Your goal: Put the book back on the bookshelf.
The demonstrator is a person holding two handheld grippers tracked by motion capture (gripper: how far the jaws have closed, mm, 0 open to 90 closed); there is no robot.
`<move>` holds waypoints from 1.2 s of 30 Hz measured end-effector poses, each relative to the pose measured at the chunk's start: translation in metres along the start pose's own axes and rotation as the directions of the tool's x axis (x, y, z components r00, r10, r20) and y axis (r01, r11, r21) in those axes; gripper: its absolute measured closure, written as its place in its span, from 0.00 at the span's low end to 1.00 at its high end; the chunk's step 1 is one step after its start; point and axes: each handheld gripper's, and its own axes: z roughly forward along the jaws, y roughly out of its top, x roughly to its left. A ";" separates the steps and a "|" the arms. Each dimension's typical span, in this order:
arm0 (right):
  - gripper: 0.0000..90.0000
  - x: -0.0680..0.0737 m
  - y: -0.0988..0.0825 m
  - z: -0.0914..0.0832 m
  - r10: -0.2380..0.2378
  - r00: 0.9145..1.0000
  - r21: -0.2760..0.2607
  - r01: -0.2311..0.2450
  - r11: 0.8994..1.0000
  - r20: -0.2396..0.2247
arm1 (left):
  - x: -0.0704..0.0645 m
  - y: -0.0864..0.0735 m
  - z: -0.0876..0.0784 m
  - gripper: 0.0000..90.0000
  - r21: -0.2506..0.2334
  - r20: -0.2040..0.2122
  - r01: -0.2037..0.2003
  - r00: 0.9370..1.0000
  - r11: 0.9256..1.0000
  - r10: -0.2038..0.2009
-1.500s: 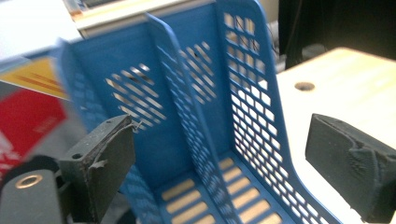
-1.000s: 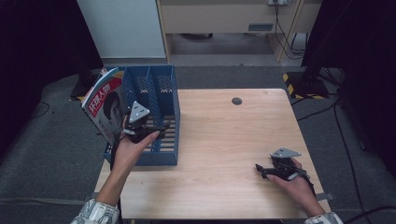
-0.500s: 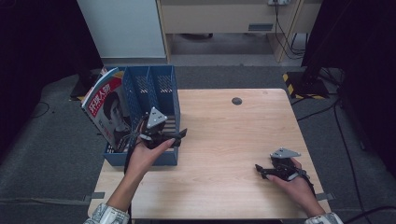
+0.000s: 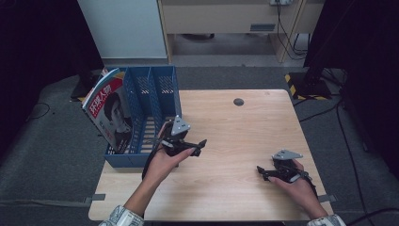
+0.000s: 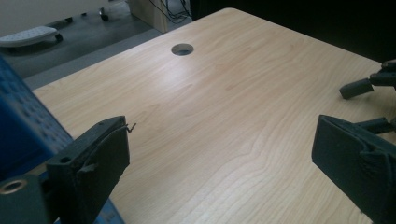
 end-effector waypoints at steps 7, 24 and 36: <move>0.19 0.000 0.000 0.000 0.002 1.000 0.003 -0.002 1.000 -0.002 | -0.018 -0.003 0.018 0.04 0.040 0.028 -0.019 0.999 0.999 0.018; 0.07 -0.003 0.001 0.002 0.020 1.000 0.027 -0.021 0.999 0.020 | -0.056 -0.011 0.059 0.03 0.122 0.094 -0.064 0.994 0.990 0.052; 0.07 -0.004 0.001 0.002 0.021 1.000 0.028 -0.021 0.999 0.020 | -0.072 -0.021 0.080 0.04 0.166 0.125 -0.061 0.991 0.984 0.041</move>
